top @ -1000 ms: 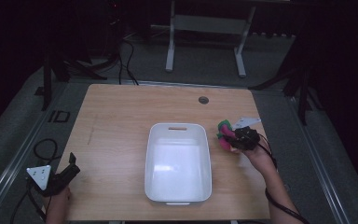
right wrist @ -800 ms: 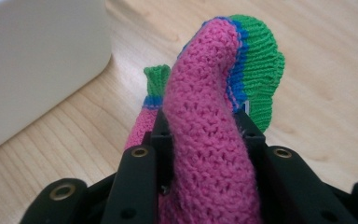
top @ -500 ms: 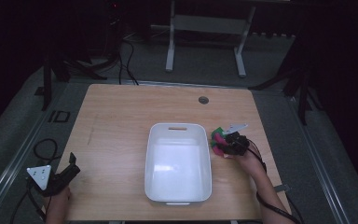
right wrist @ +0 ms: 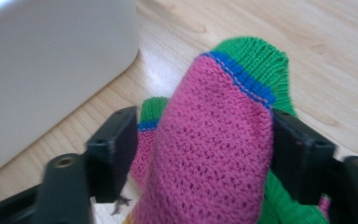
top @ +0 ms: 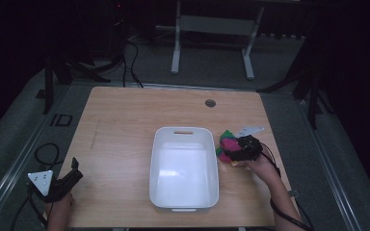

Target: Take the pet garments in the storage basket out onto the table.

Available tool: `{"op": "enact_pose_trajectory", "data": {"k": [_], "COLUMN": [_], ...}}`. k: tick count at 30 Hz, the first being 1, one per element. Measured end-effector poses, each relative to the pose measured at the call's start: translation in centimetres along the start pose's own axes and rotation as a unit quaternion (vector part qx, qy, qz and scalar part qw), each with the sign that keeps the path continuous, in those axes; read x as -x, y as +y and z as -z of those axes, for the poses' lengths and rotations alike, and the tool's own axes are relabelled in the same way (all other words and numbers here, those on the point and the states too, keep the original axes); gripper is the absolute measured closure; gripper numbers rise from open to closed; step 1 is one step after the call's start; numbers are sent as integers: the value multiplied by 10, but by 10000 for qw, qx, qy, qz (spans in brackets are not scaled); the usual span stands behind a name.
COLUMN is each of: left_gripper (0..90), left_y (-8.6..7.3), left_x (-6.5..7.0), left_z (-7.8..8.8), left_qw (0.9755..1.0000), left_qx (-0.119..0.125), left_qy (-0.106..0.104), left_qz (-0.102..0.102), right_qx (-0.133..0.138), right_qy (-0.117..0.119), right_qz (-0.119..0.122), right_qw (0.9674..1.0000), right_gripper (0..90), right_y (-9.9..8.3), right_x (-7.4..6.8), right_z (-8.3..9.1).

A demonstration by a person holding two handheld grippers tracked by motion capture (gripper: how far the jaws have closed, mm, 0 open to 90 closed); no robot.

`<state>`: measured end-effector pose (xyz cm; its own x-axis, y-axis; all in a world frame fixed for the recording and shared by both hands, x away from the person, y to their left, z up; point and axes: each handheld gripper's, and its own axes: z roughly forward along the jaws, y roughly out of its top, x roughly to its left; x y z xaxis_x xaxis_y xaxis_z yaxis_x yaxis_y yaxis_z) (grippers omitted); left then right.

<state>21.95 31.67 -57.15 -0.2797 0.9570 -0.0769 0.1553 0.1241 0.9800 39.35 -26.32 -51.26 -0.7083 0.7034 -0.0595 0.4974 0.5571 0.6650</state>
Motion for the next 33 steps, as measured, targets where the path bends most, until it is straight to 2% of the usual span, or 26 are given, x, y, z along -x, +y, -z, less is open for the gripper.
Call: {"op": "enact_pose_trajectory", "data": {"k": [1,2,5,6,8,13,18,19,25,30,33], "left_gripper": [19,19,19,19,19,18,18,19,19,19,19], "left_y": [0,0,0,0,0,0,0,0,0,0,0], "left_x": [0,0,0,0,0,0,0,0,0,1,0], "left_z": [0,0,0,0,0,0,0,0,0,0,0], "left_qw": [10000,10000,10000,10000,10000,10000,10000,10000,10000,10000,10000], "left_qx": [0,2,2,4,5,1,3,2,2,2,3], "left_qy": [0,1,0,0,2,3,9,11,16,15,10], "left_qz": [0,2,-3,-1,-8,-7,-16,-17,-14,-19,-18], "right_qx": [0,49,321,382,461,706,793,902,1146,1234,1323], "right_qy": [0,-3,1,21,-124,-285,-459,-627,-903,-1095,-1244], "right_qz": [0,-59,-276,-264,-321,-483,-618,-722,-947,-1085,-1216], "right_qw": [10000,10000,9991,9989,9983,9959,9939,9913,9848,9803,9758], "right_gripper": [240,200,114,110,110,110,110,110,110,111,110], "right_y": [0,-2,-12,-15,-23,-47,-64,-78,-100,-115,-125], "right_x": [0,1,4,5,5,6,8,10,9,7,6], "right_z": [0,4,20,25,33,51,60,66,74,79,82]}}
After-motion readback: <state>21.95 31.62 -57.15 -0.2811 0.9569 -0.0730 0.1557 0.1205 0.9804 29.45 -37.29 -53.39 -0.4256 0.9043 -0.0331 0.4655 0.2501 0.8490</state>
